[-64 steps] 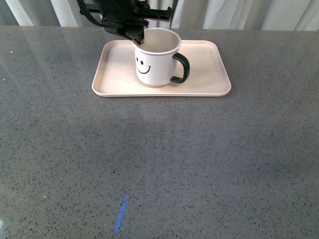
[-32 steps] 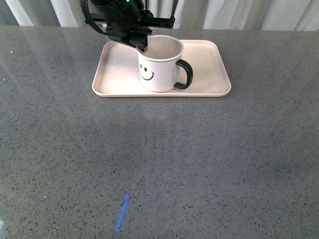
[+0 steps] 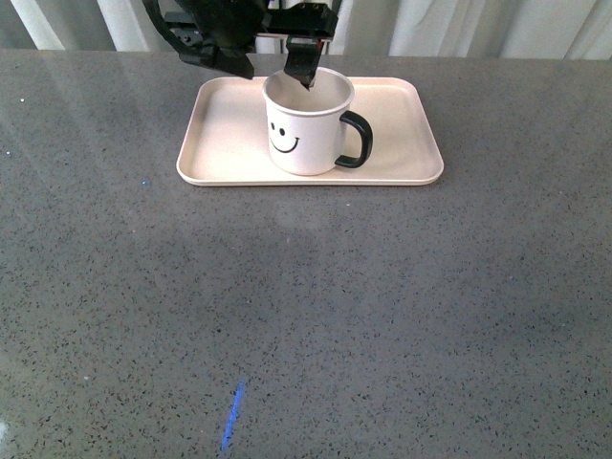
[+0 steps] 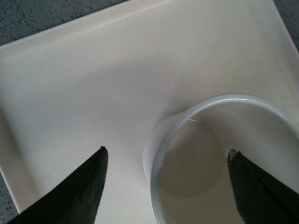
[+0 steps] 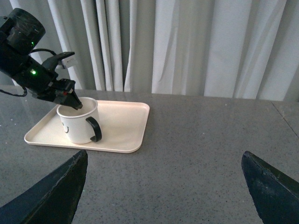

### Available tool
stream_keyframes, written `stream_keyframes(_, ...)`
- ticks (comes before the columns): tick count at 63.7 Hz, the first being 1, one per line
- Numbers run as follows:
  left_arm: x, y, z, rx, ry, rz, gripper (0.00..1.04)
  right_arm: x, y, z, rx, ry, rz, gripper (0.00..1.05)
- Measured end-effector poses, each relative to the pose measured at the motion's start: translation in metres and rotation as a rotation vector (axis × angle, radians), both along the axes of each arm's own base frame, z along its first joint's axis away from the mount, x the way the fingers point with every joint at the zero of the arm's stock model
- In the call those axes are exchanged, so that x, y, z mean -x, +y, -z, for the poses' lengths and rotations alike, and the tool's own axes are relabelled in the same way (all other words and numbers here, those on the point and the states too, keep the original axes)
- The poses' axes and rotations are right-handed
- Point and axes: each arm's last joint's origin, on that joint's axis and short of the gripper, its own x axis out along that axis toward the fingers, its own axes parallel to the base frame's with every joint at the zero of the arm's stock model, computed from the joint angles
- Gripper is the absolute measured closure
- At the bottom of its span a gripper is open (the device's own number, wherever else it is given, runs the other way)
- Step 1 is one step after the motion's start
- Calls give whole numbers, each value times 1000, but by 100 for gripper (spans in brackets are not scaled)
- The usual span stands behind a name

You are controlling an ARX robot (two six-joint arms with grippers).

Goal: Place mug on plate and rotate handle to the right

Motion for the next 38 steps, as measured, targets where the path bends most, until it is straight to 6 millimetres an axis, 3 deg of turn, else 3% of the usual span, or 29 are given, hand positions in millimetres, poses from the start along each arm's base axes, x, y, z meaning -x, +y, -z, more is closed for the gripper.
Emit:
stream_keyframes(7,10,6,-18,18,-49,-5,8,0,0,0,0,0,0,9)
stream_keyframes(25,55,36,-82,132,-251,-76,9,0,0,0,0,0,0,9)
stream_keyframes(28,60,42,-85,67,-486,-237,19,0,0,0,0,0,0,9)
stream_keyframes(31,77,56,-75,45,-699,-425,31,0,0,0,0,0,0,9)
stream_keyframes(38,124,92,-57,86,-850,-520,54,0,0,0,0,0,1,9)
